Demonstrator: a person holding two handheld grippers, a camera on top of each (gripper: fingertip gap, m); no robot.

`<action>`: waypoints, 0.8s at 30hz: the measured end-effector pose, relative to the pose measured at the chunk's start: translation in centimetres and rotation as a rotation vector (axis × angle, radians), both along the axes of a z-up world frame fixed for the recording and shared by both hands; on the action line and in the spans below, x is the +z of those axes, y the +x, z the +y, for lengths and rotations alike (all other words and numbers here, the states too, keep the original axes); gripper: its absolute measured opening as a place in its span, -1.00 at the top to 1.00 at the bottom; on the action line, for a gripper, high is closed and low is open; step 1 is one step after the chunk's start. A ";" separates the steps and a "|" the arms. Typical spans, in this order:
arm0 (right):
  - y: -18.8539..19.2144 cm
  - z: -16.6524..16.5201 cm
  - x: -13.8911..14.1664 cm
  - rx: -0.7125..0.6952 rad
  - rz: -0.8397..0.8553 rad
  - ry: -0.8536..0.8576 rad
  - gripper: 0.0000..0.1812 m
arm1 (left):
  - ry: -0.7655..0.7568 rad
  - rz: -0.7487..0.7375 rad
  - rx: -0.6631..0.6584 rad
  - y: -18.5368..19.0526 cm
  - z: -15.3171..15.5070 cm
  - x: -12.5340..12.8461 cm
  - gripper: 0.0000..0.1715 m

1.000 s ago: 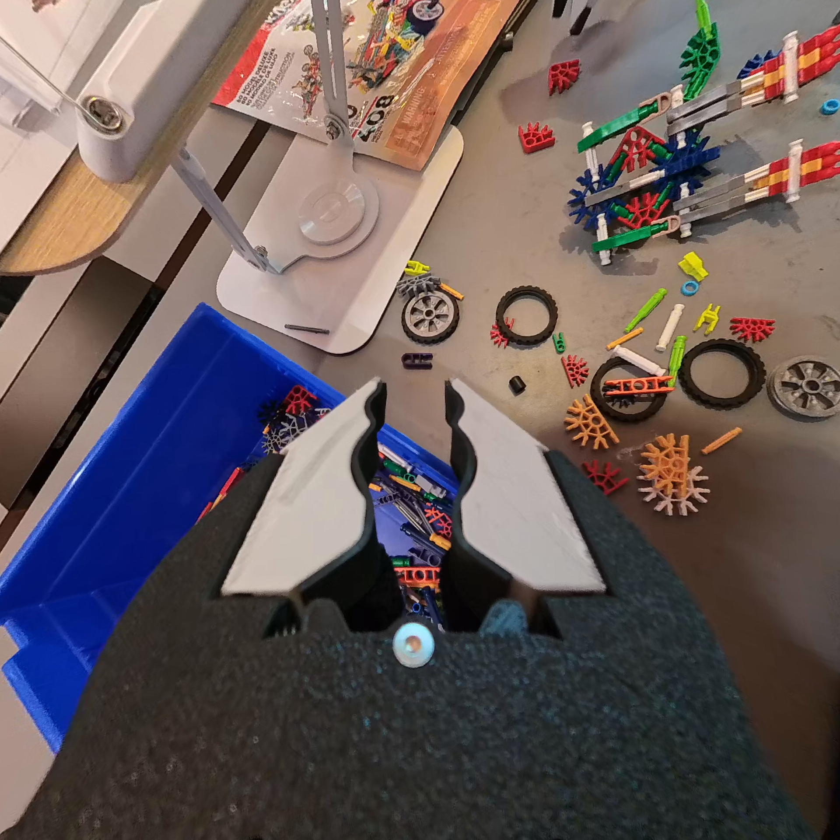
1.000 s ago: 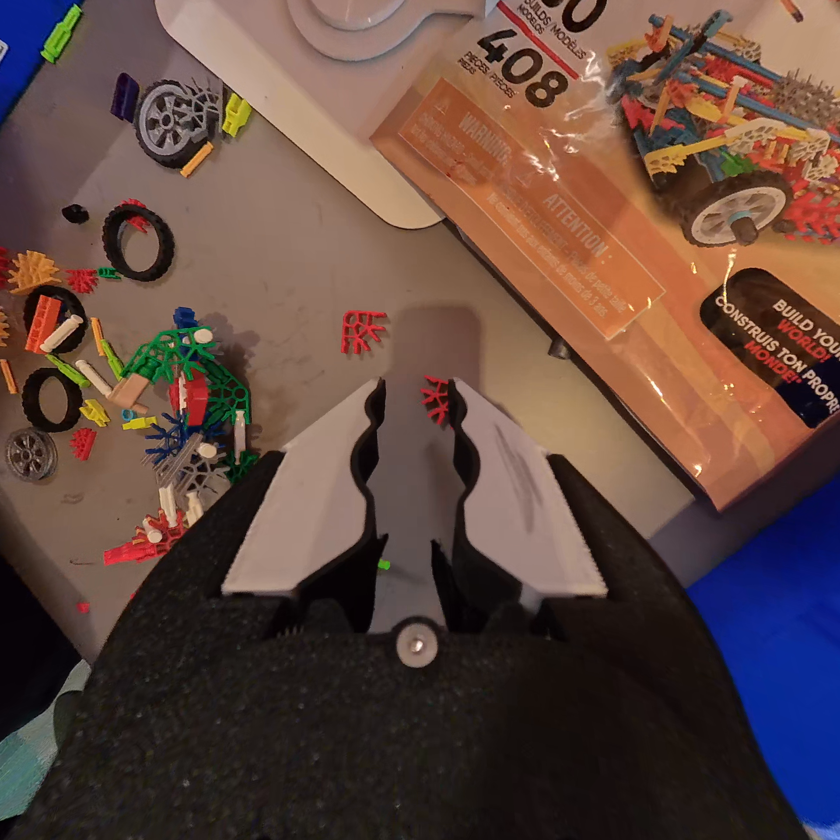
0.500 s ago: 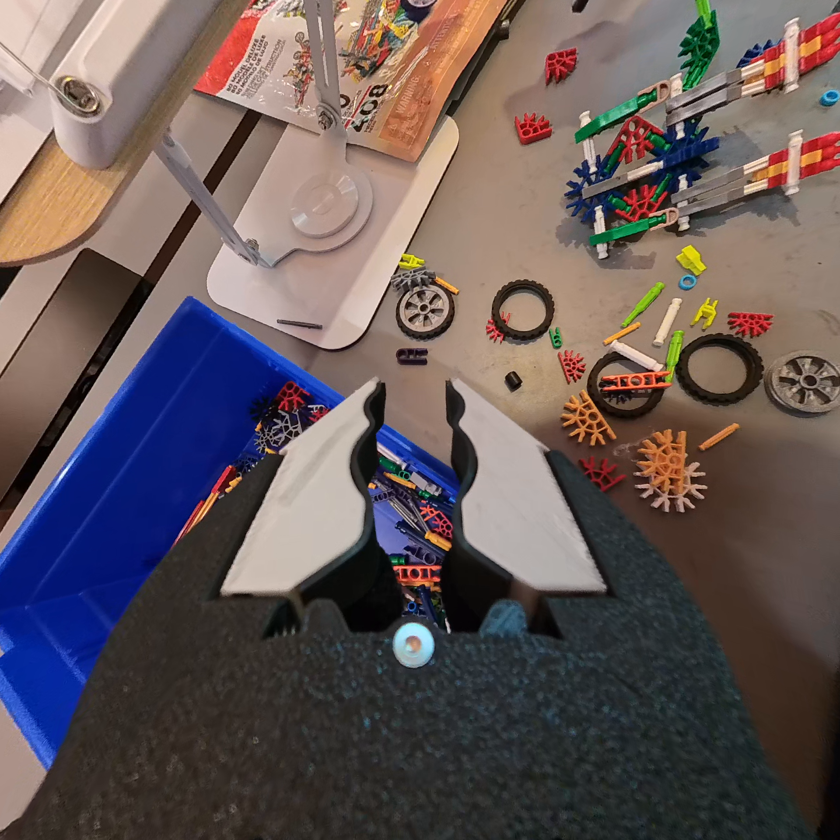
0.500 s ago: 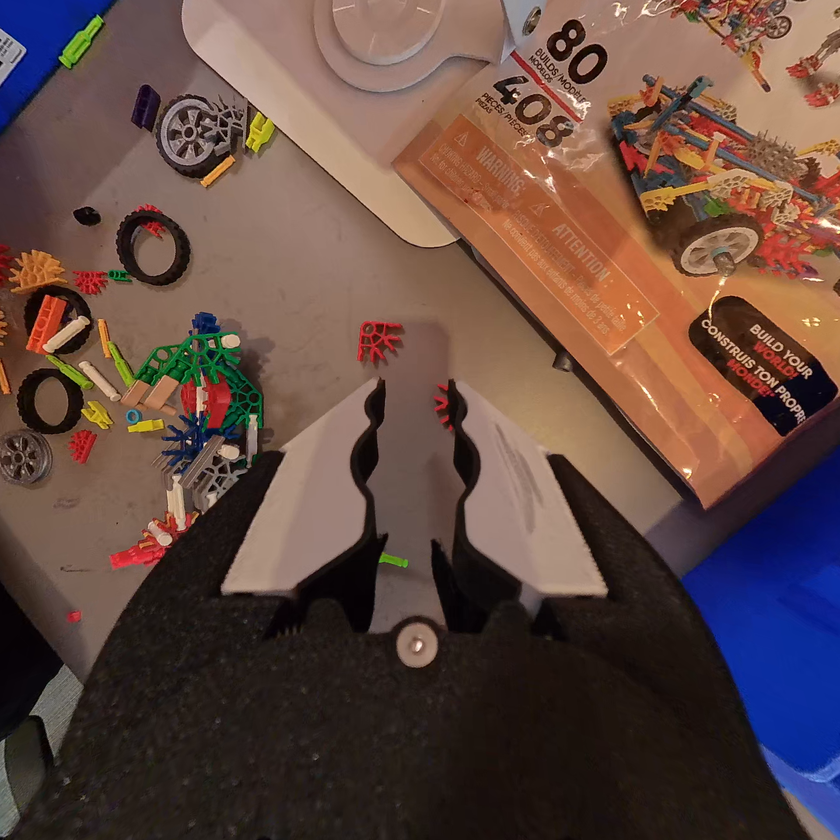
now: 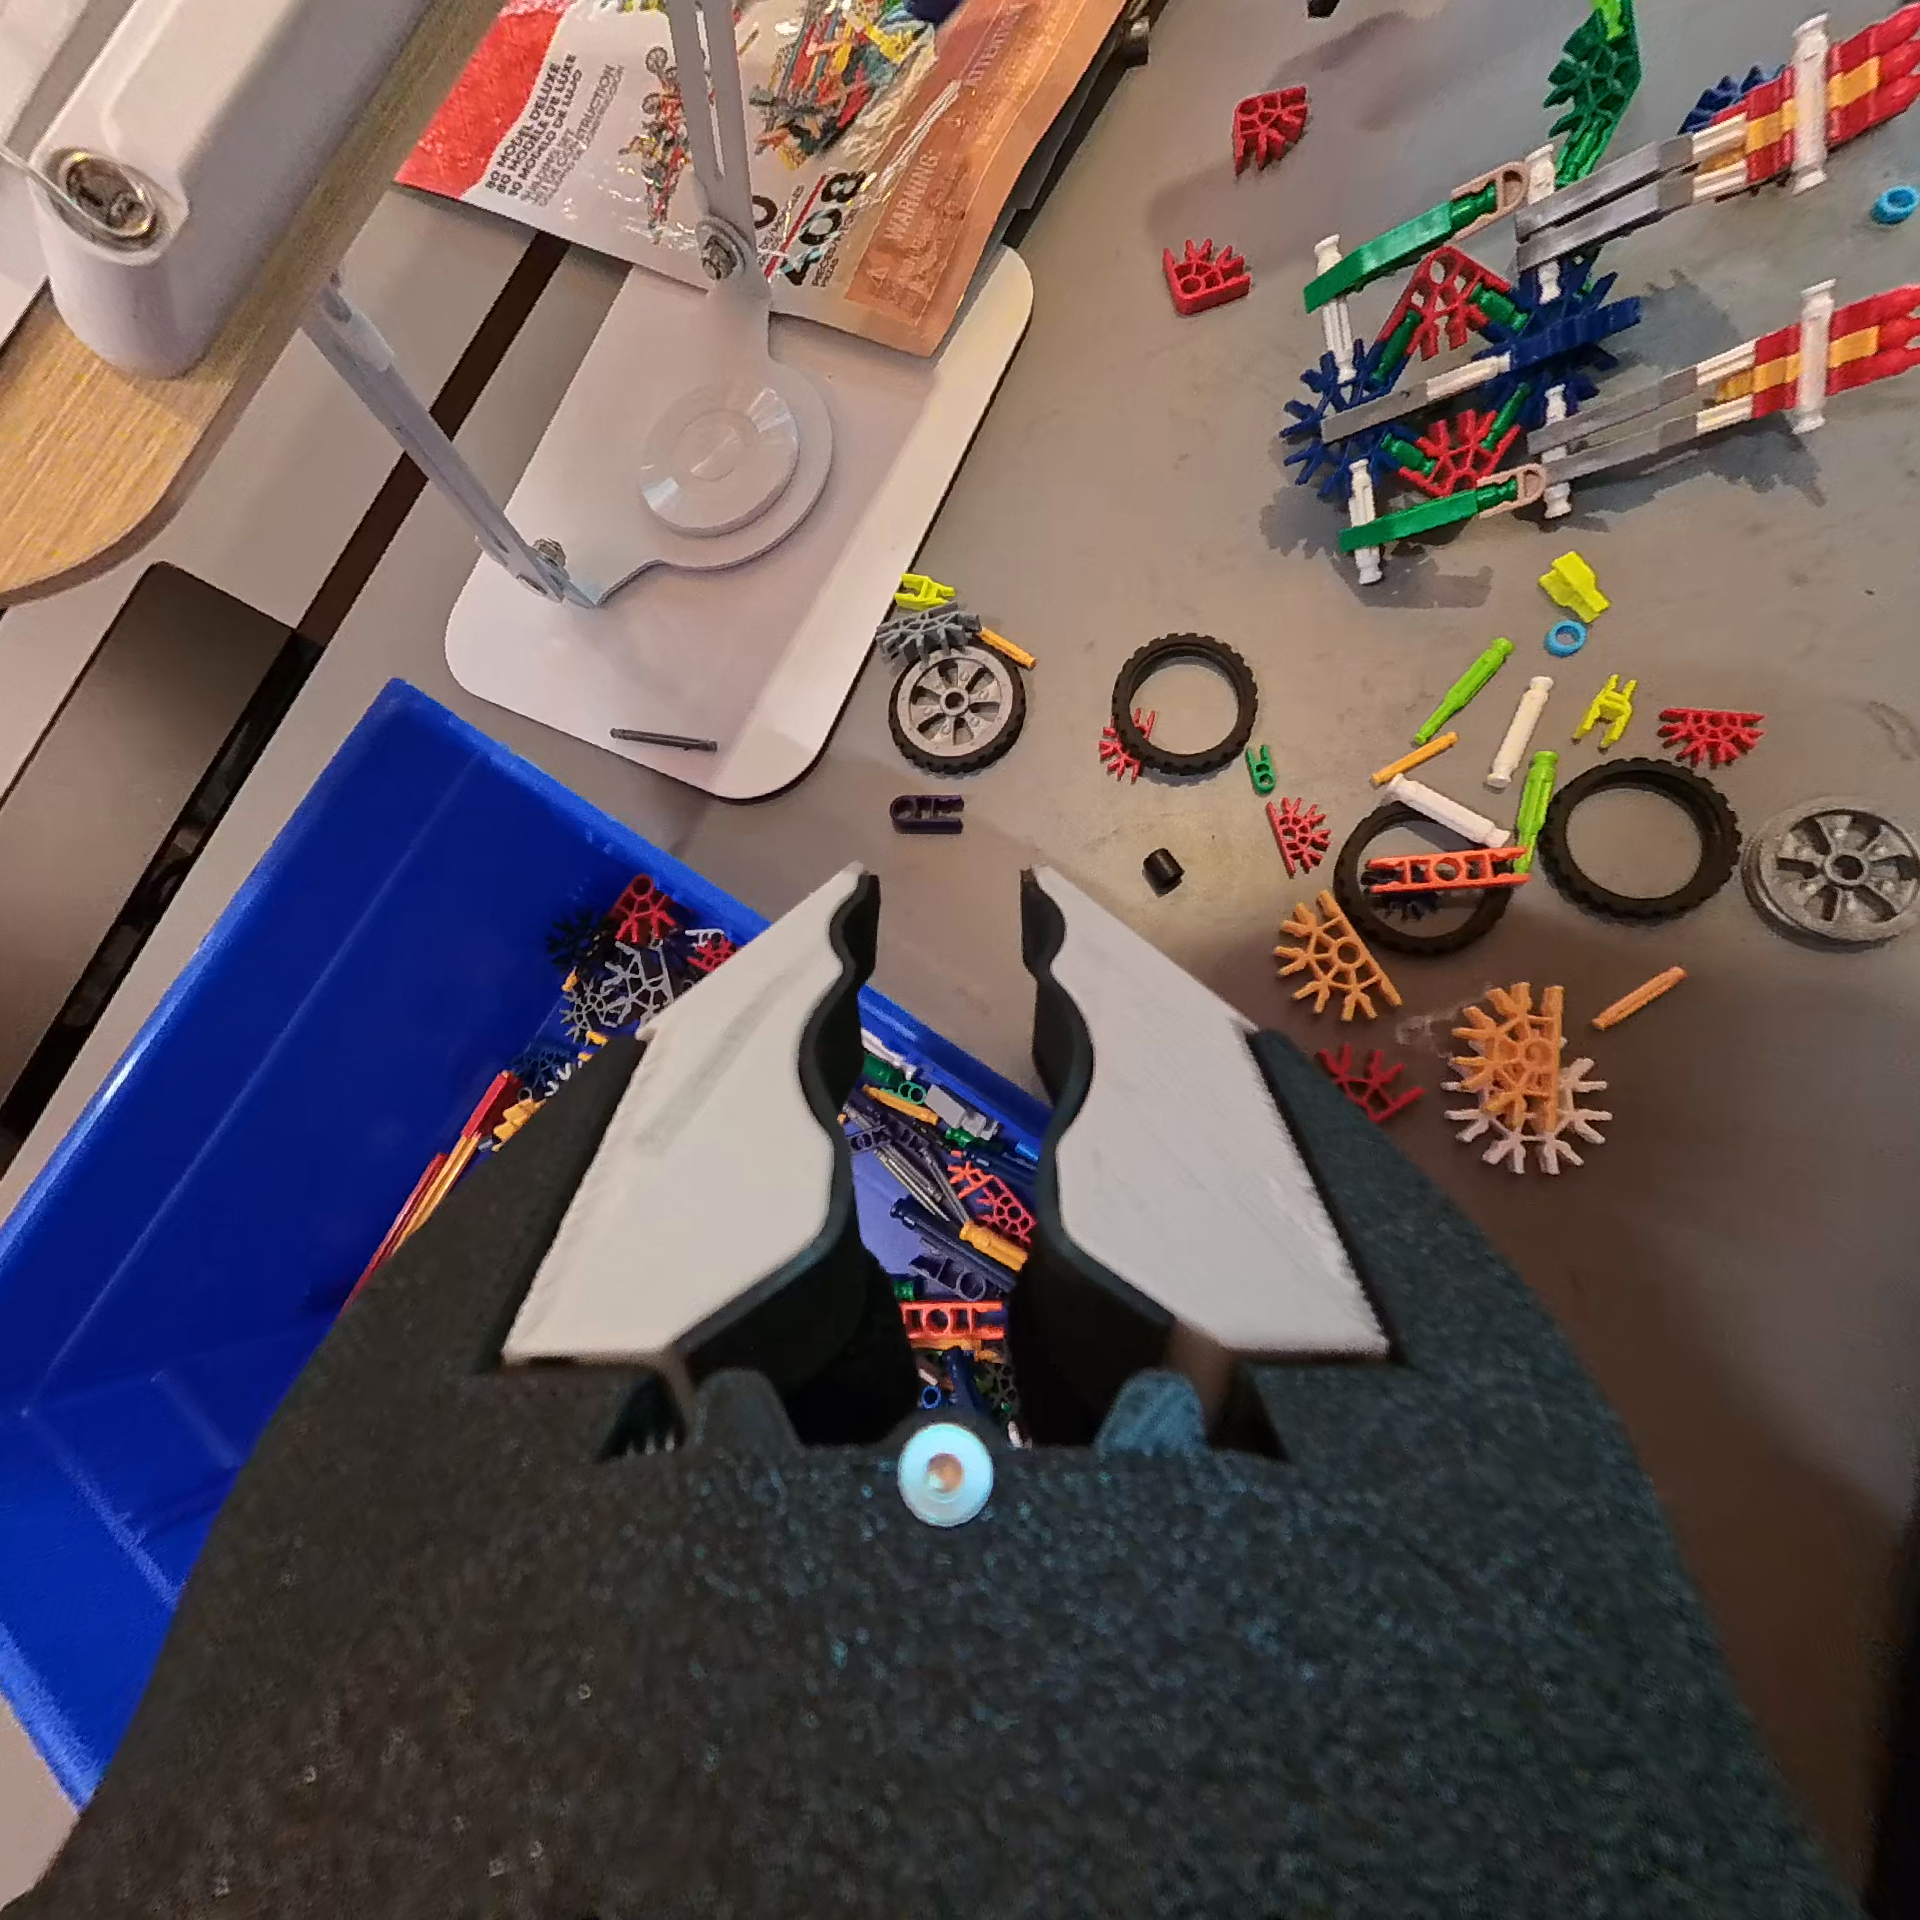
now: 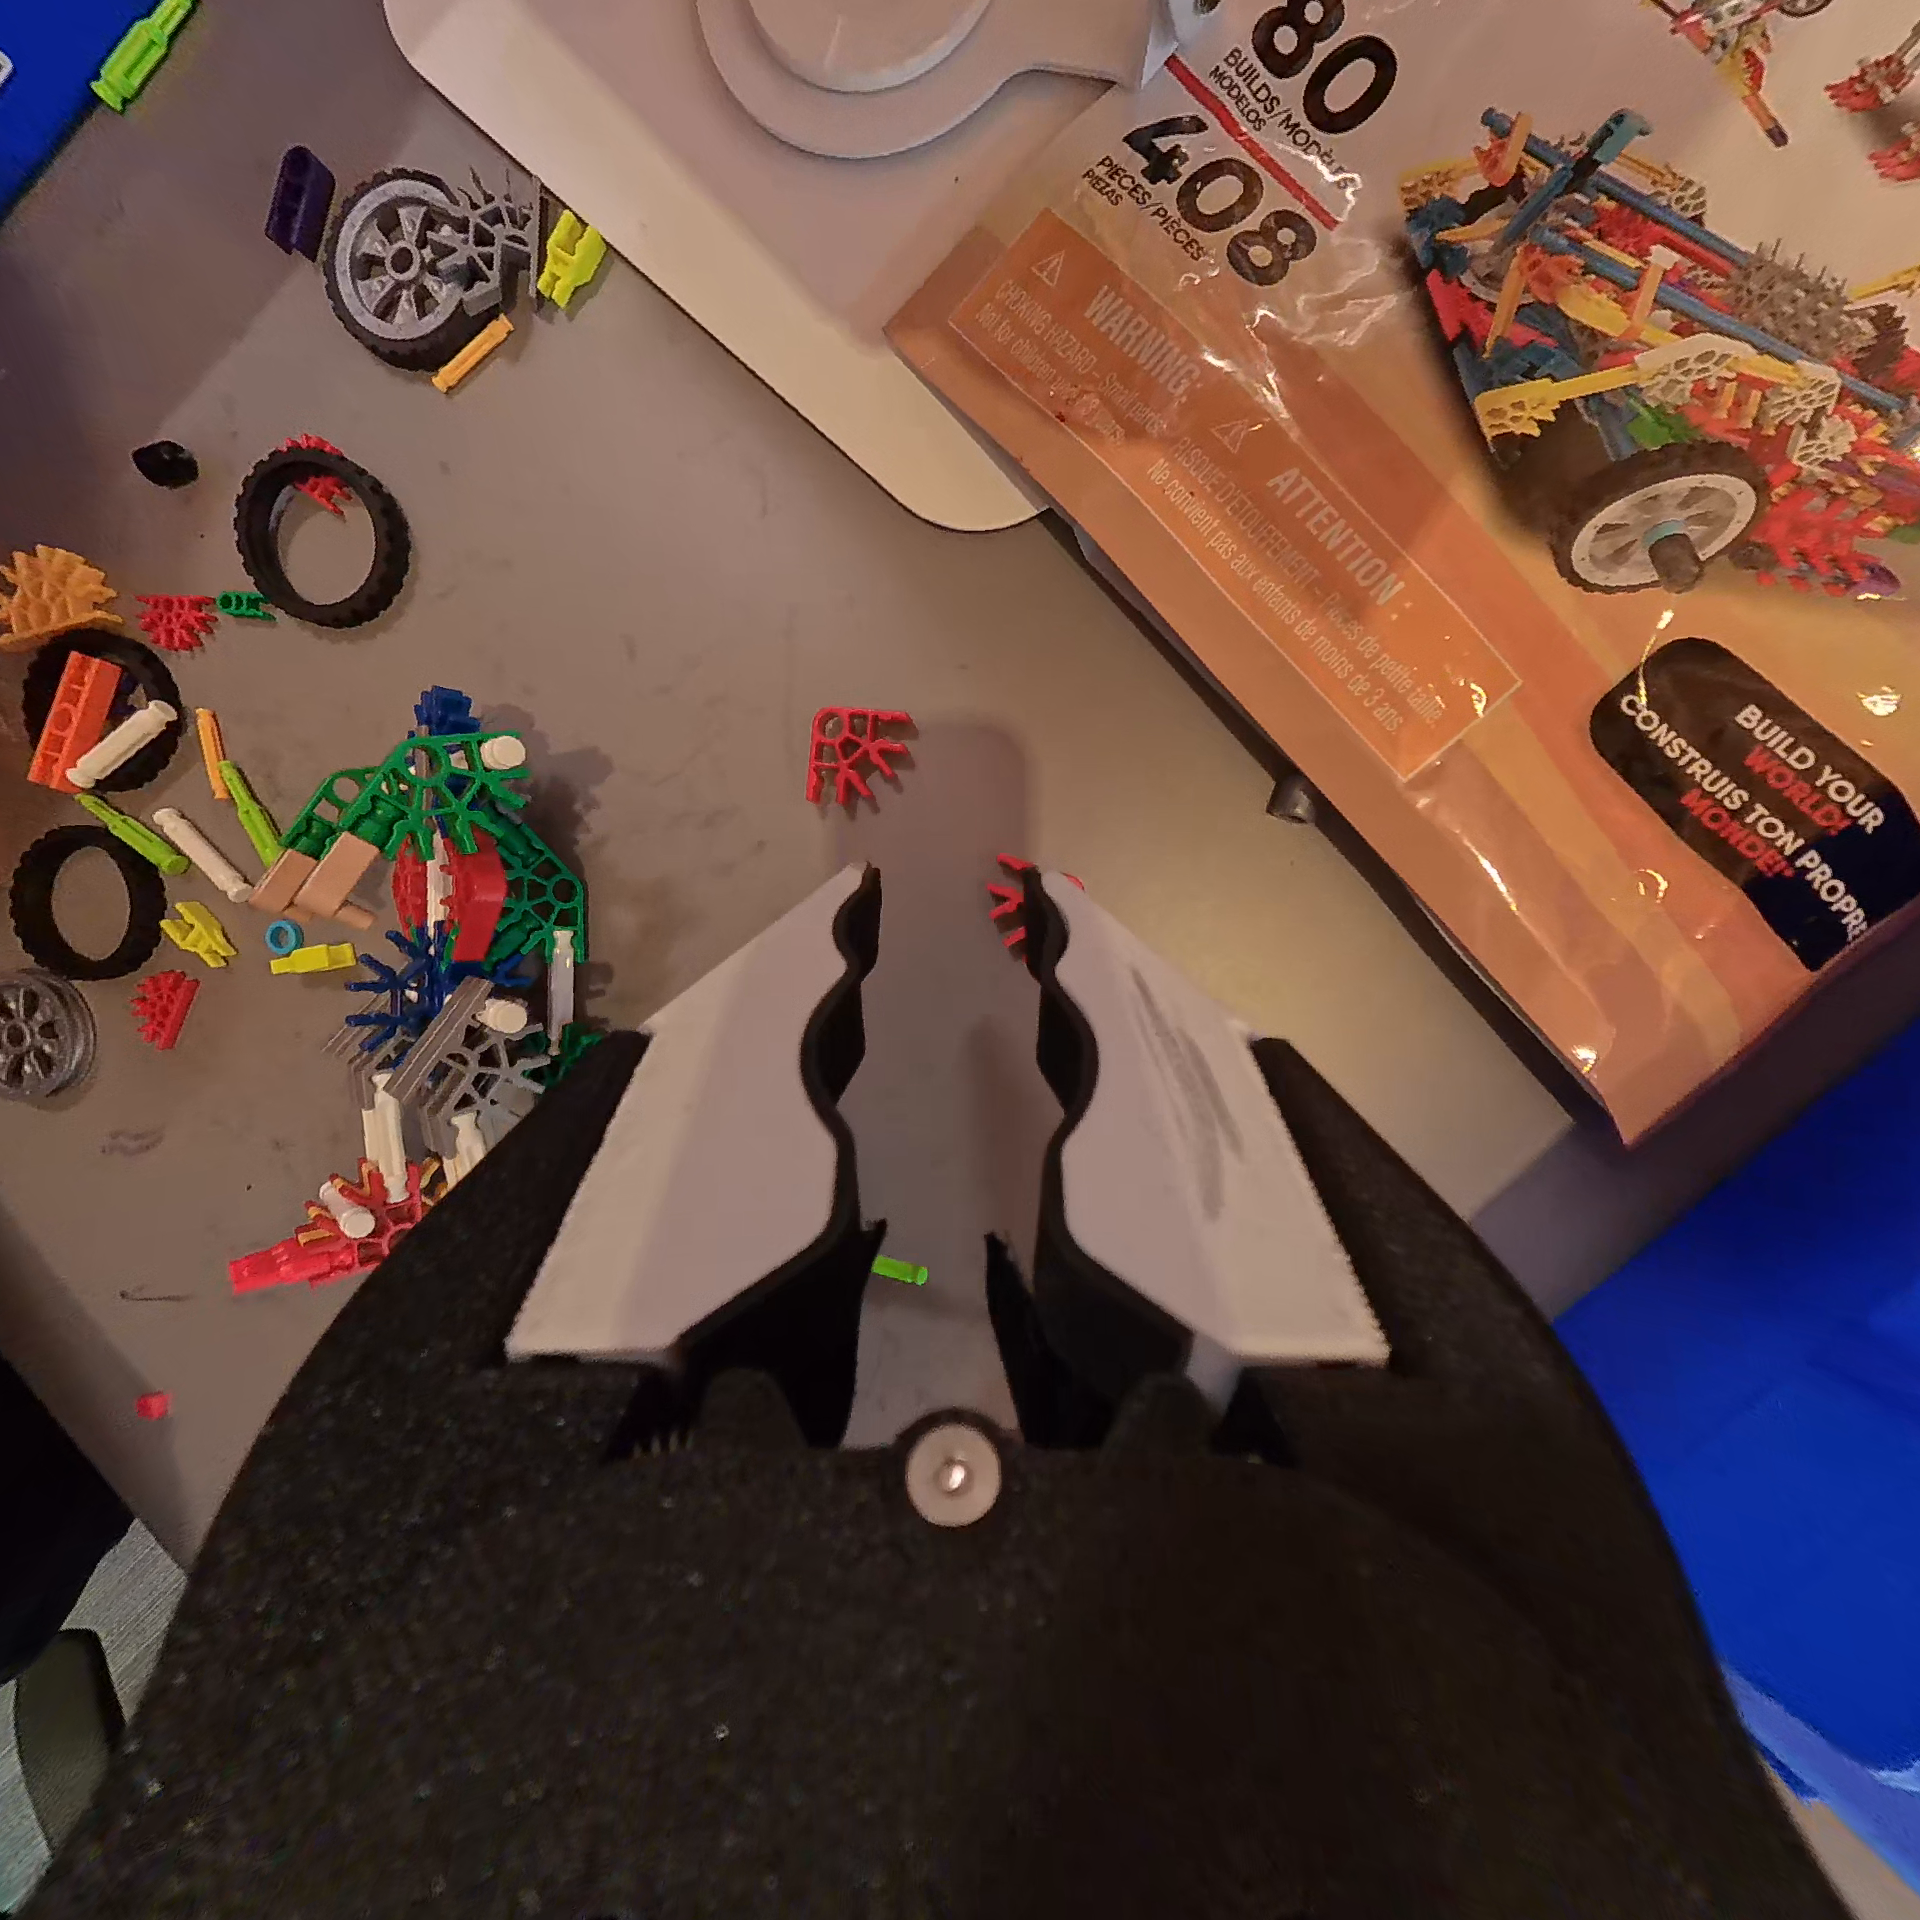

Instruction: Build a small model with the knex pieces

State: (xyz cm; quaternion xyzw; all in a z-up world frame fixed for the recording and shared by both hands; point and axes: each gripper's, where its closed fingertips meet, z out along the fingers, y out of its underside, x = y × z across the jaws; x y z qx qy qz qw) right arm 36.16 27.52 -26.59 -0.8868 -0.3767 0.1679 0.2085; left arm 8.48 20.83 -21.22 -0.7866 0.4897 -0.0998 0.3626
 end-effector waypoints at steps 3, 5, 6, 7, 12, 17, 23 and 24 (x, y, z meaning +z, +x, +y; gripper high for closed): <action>0.1 0.0 0.0 0.000 -0.001 0.001 0.70 | 0.001 0.001 0.000 0.0 0.0 0.0 0.70; 0.0 -0.1 0.0 0.000 0.001 0.002 0.70 | 0.001 0.002 0.000 0.1 0.0 0.0 0.70; 0.0 -0.1 0.0 0.001 0.001 0.003 0.70 | 0.000 0.002 0.000 0.1 0.0 0.0 0.70; 0.0 -0.1 0.0 0.001 0.001 0.003 0.70 | 0.000 0.003 -0.001 0.1 0.0 0.0 0.70; 0.1 -0.2 0.1 0.001 0.000 0.007 0.70 | -0.004 0.006 0.000 0.1 -0.2 -0.1 0.70; -0.1 -0.3 0.4 0.004 0.001 0.015 0.70 | -0.003 0.007 0.001 0.1 -0.3 -0.1 0.70; -0.3 -0.5 0.8 0.009 0.001 0.028 0.70 | 0.001 0.006 0.000 0.1 -0.4 0.0 0.70; -0.3 -0.5 0.9 0.010 0.001 0.031 0.70 | 0.002 0.006 0.000 0.1 -0.4 0.1 0.70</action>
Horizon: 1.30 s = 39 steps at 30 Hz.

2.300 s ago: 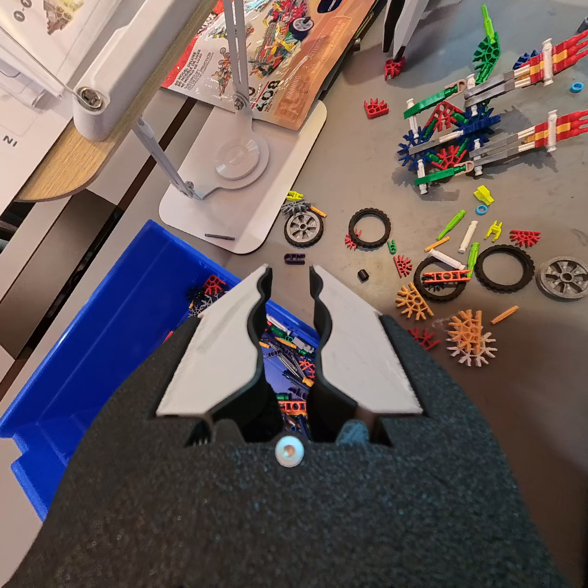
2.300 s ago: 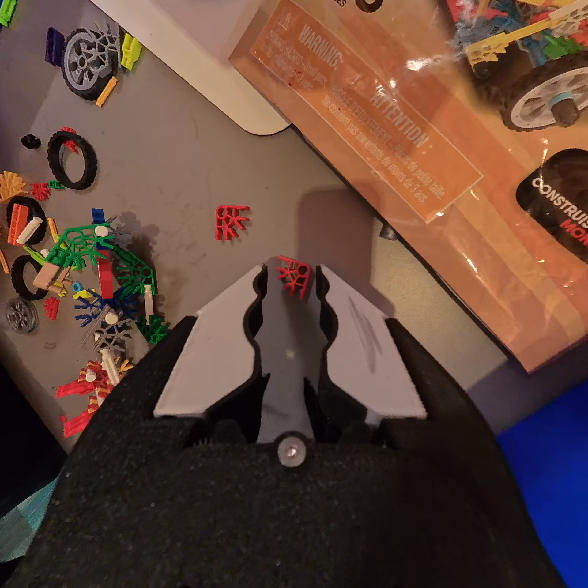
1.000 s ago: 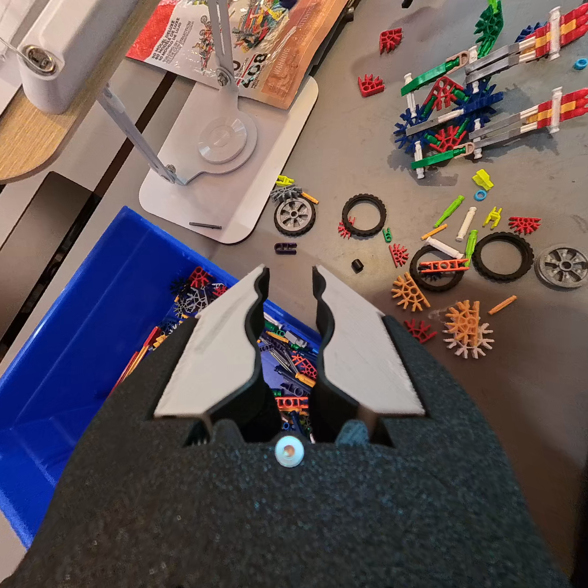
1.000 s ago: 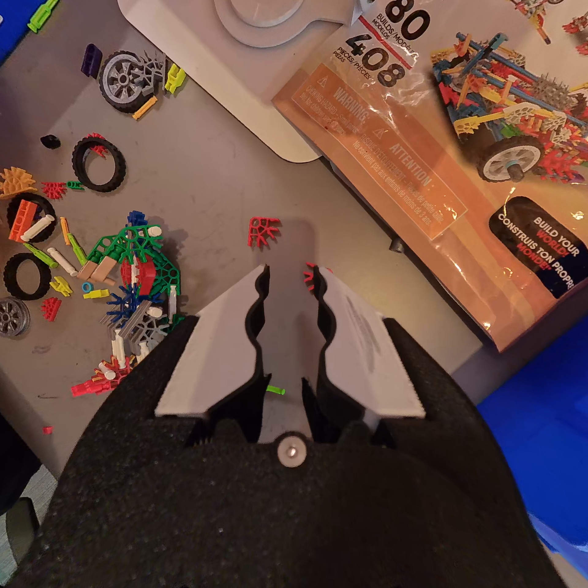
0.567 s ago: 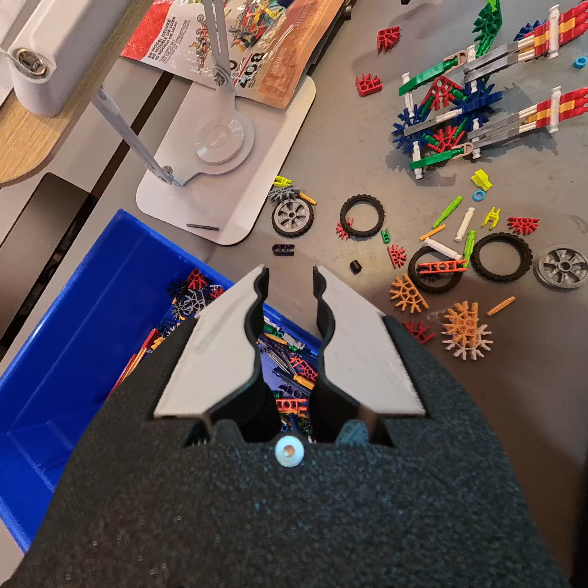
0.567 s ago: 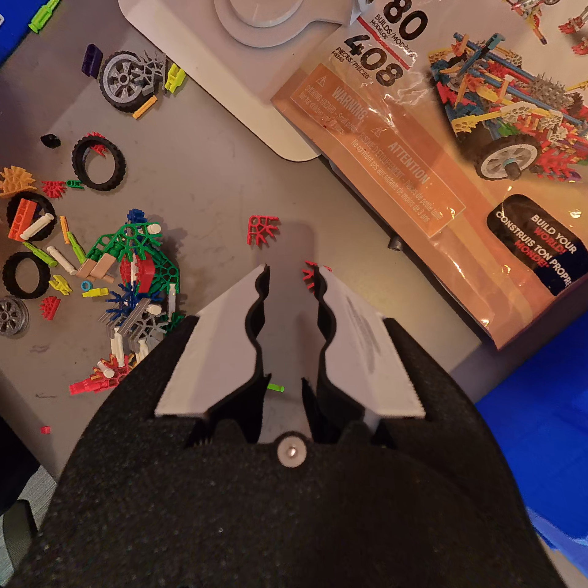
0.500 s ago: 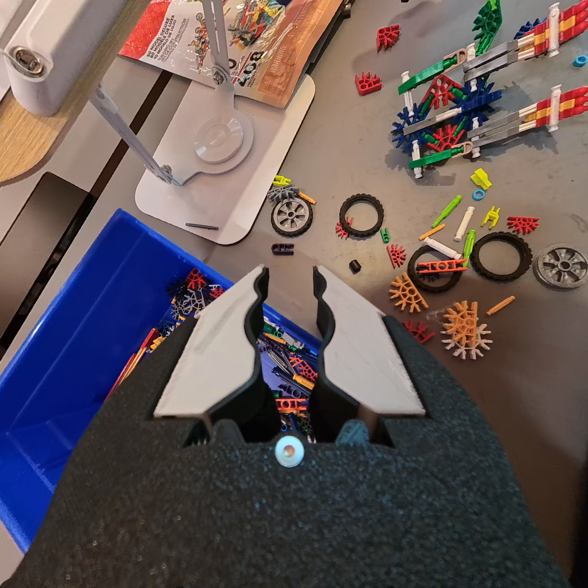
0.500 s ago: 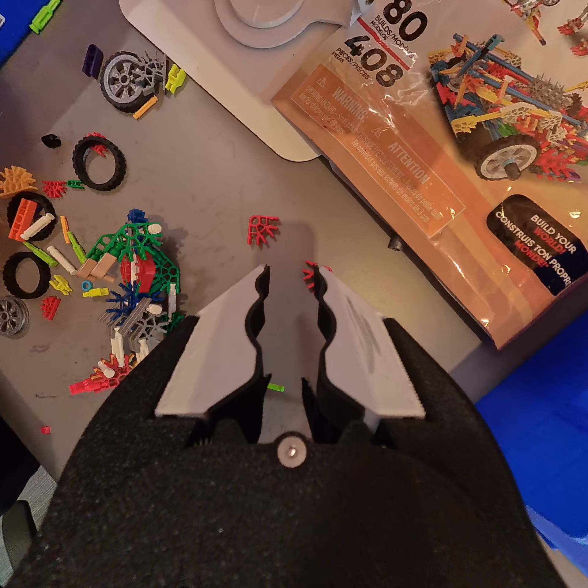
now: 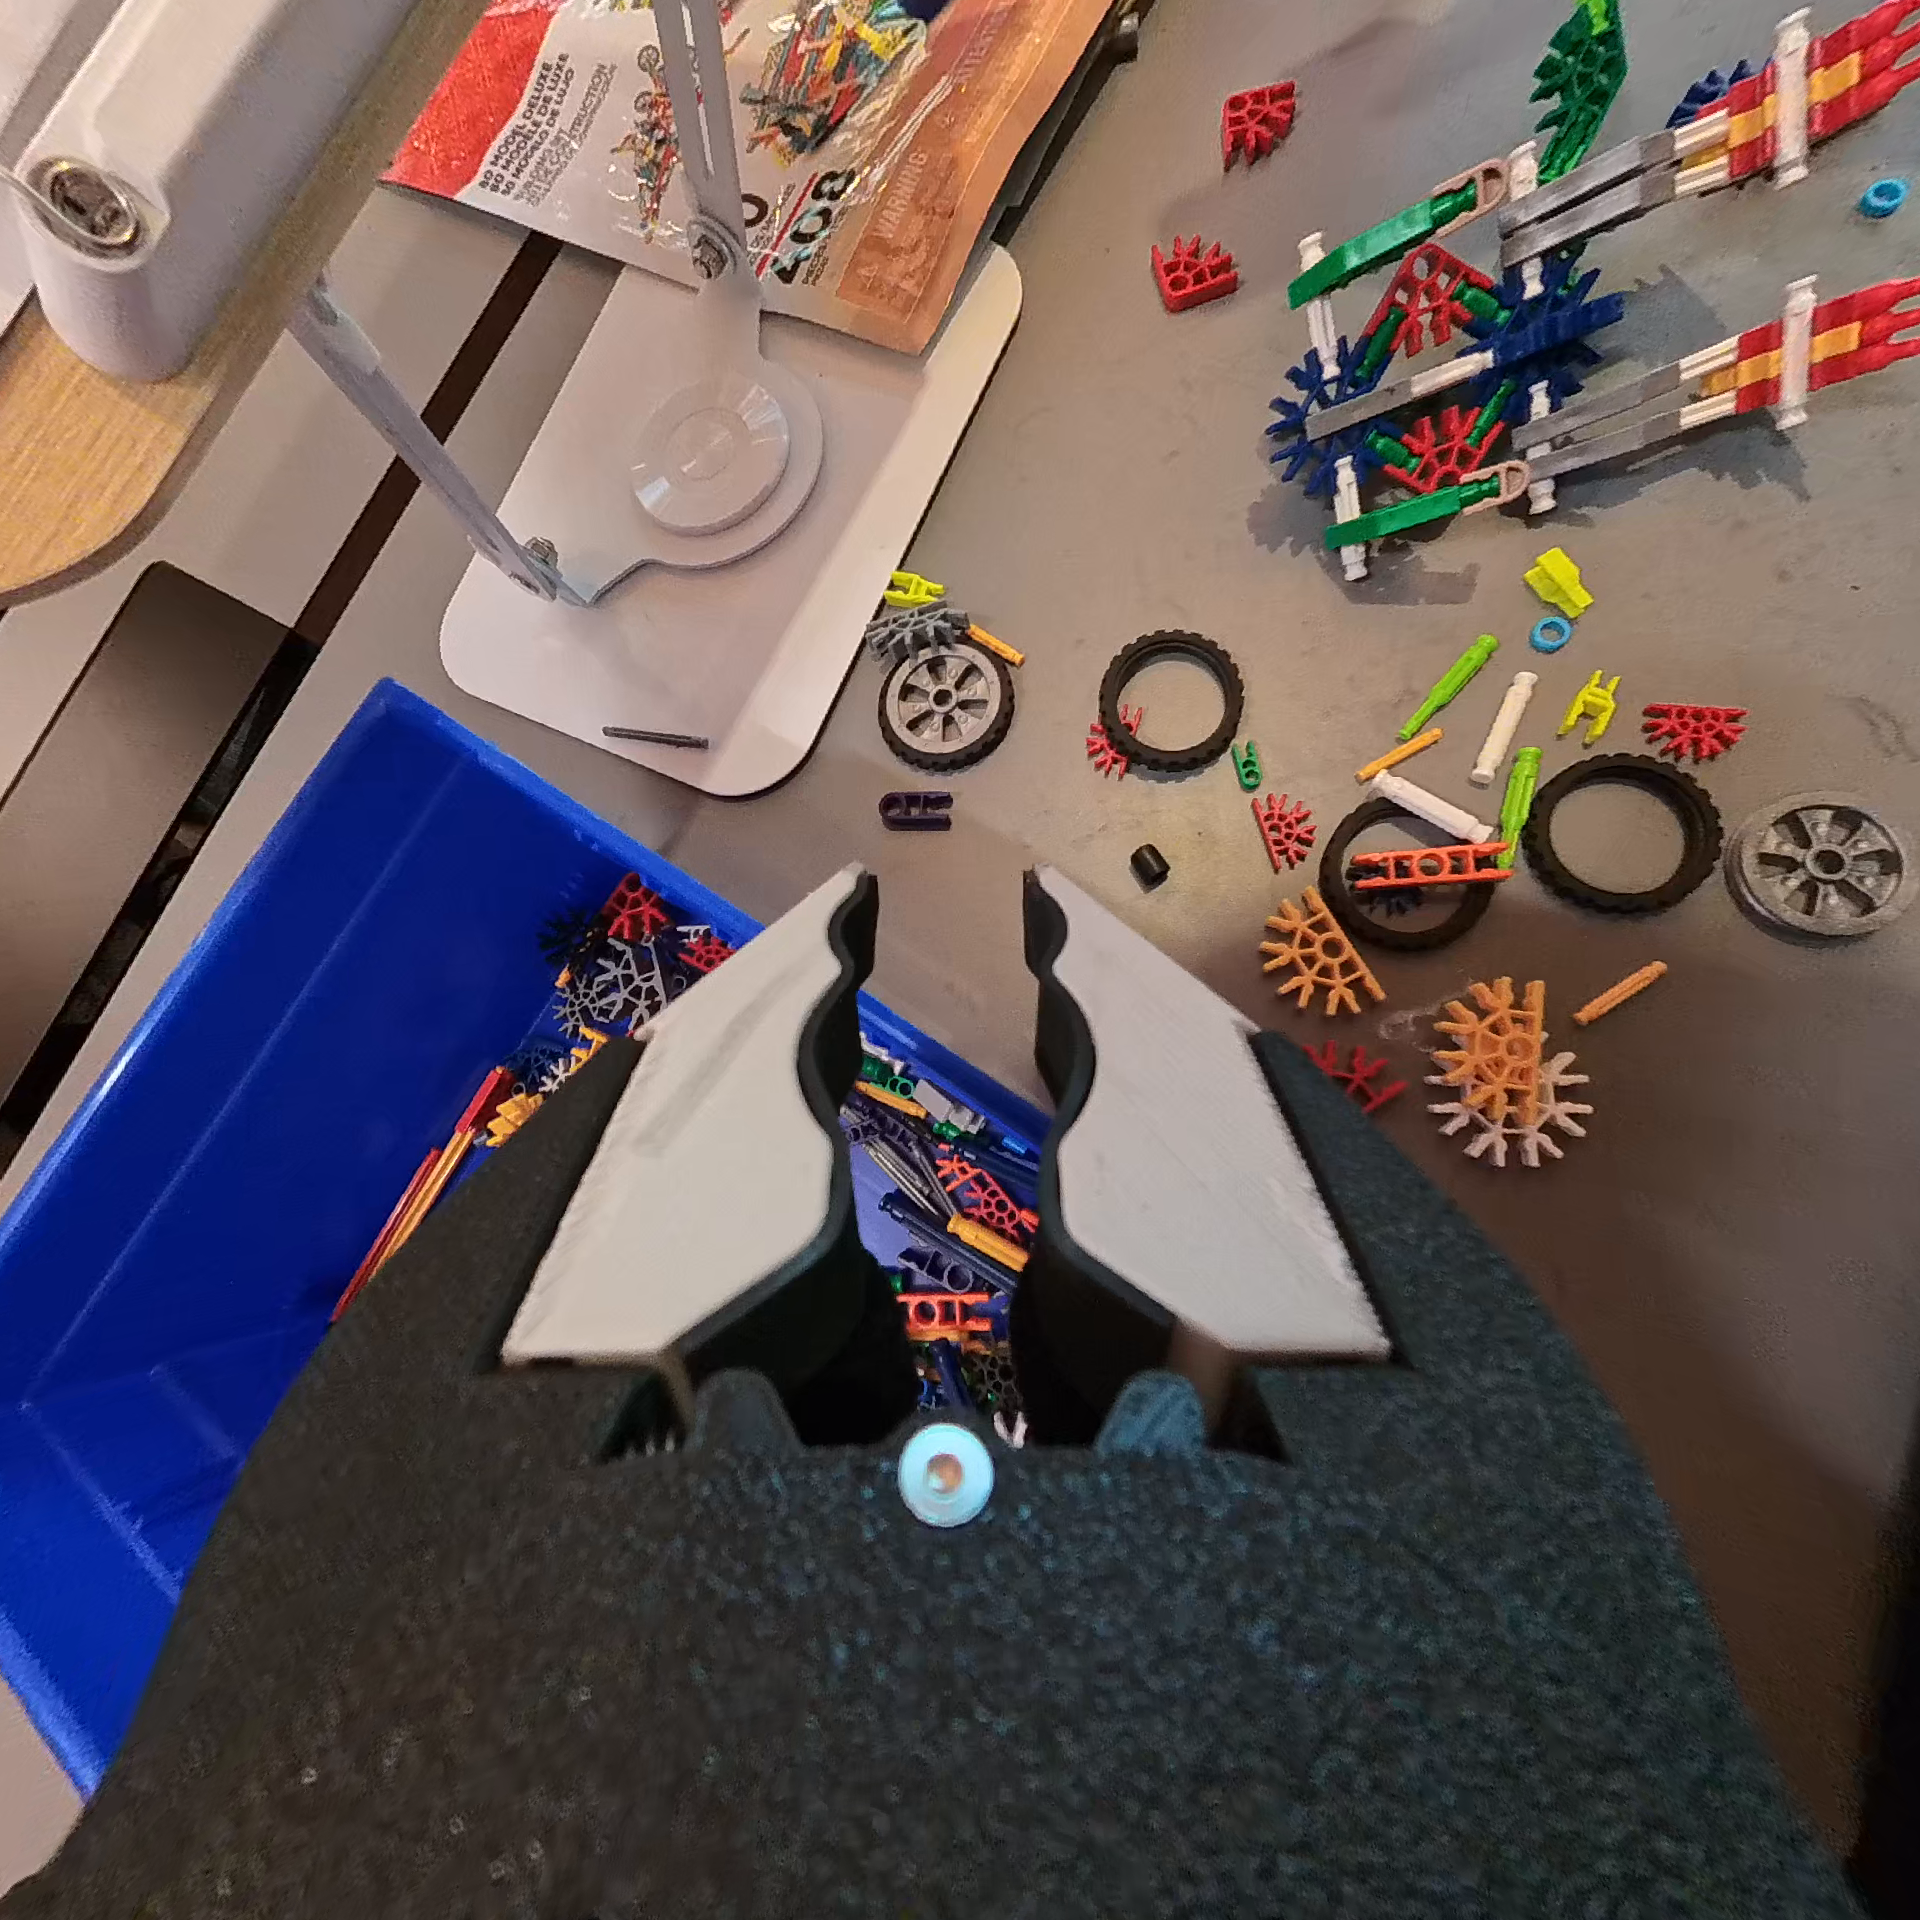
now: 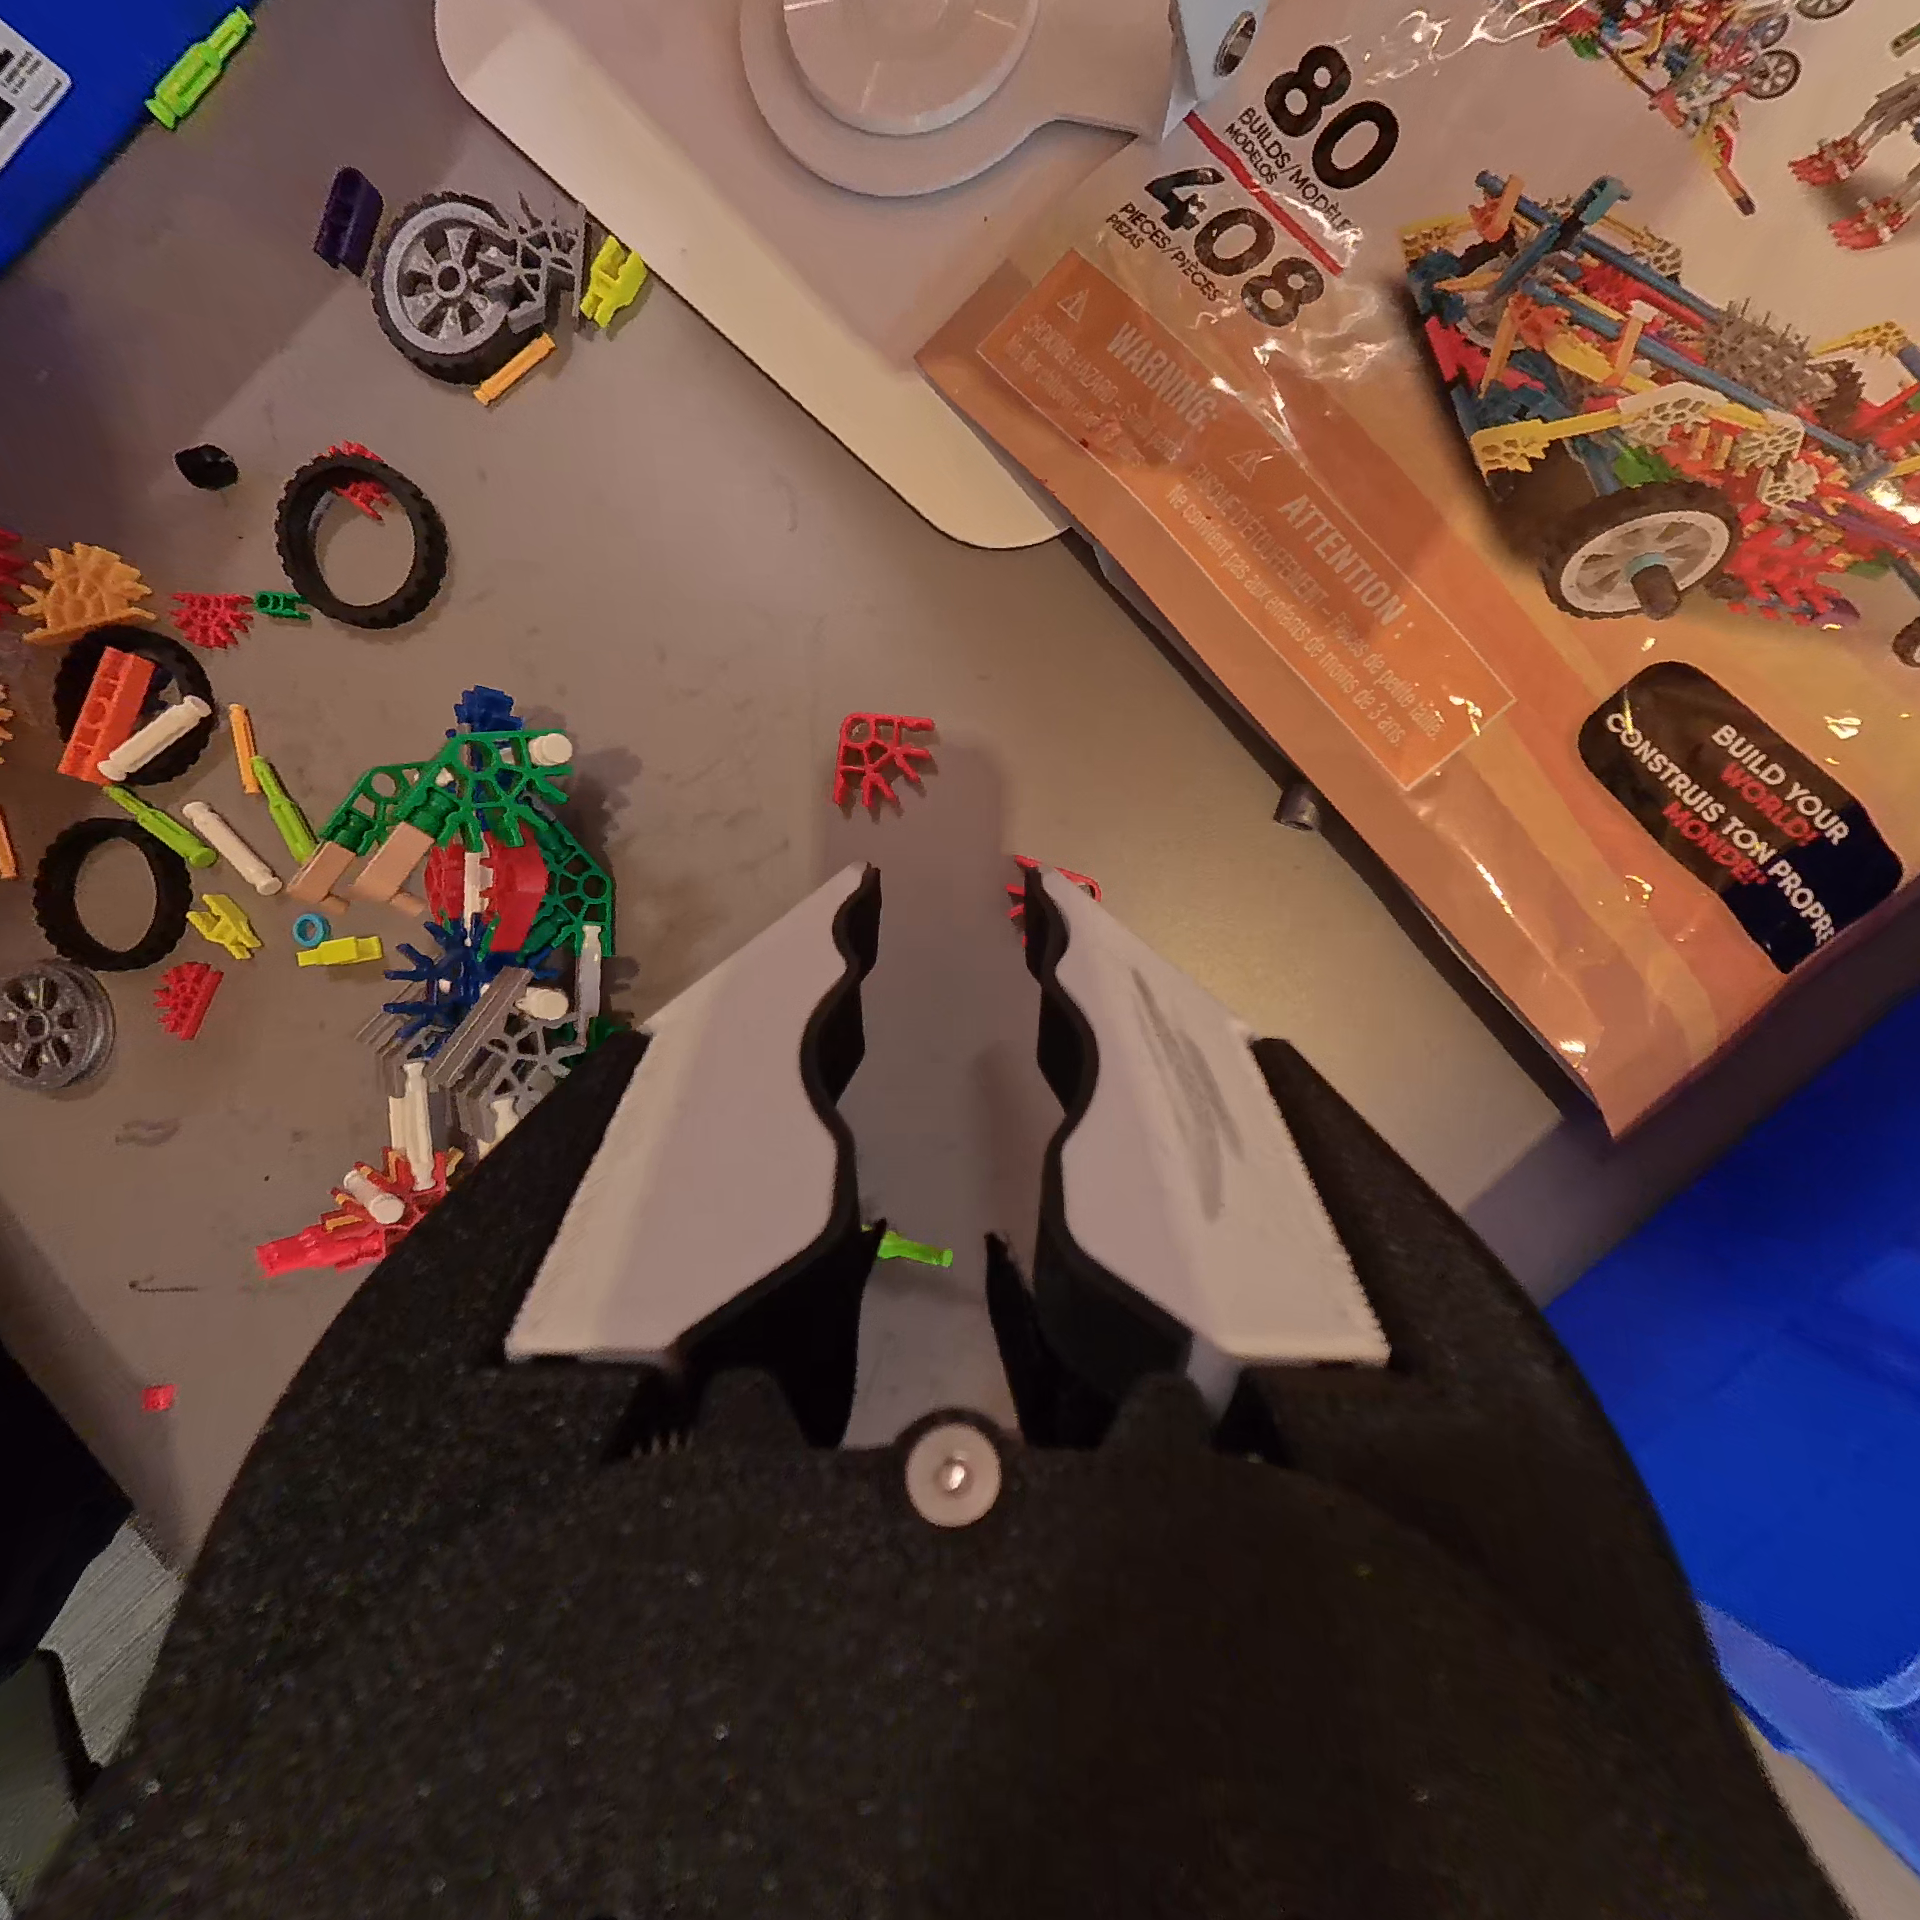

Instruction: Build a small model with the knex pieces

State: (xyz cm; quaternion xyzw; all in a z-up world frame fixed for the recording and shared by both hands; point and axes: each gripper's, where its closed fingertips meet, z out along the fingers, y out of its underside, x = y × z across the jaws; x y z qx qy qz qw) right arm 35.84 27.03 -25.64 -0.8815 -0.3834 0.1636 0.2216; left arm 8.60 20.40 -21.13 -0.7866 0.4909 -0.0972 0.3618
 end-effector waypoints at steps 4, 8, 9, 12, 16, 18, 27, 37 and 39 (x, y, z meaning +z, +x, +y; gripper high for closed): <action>-0.2 -0.2 0.5 0.003 0.000 0.013 0.70 | 0.003 -0.001 -0.001 -0.1 -0.1 0.1 0.70; -0.6 -0.7 1.0 0.004 0.002 0.030 0.70 | 0.006 -0.005 -0.001 -0.2 -0.4 0.2 0.70; -0.7 -0.8 1.2 0.005 0.005 0.038 0.70 | 0.006 -0.007 0.000 -0.3 -0.5 0.2 0.70; -1.5 -1.1 2.0 0.007 0.021 0.073 0.70 | 0.005 -0.012 -0.002 -0.4 -0.9 0.2 0.70; -4.5 -1.9 3.5 0.042 0.089 0.133 0.70 | -0.005 -0.018 0.002 -0.5 -1.5 -0.4 0.68; -6.9 -2.7 4.3 0.094 0.129 0.173 0.70 | -0.016 -0.028 0.012 -0.6 -1.7 -0.8 0.67; -18.5 -8.8 6.4 0.343 0.366 0.223 0.70 | 0.008 -0.127 0.053 -1.0 -1.9 -0.3 0.61; -24.0 -11.2 5.2 0.395 0.458 0.177 0.70 | -0.014 -0.281 0.106 -0.7 -1.8 0.0 0.63; -24.2 -11.1 5.0 0.392 0.466 0.172 0.70 | -0.013 -0.287 0.102 -0.7 -1.8 -0.1 0.64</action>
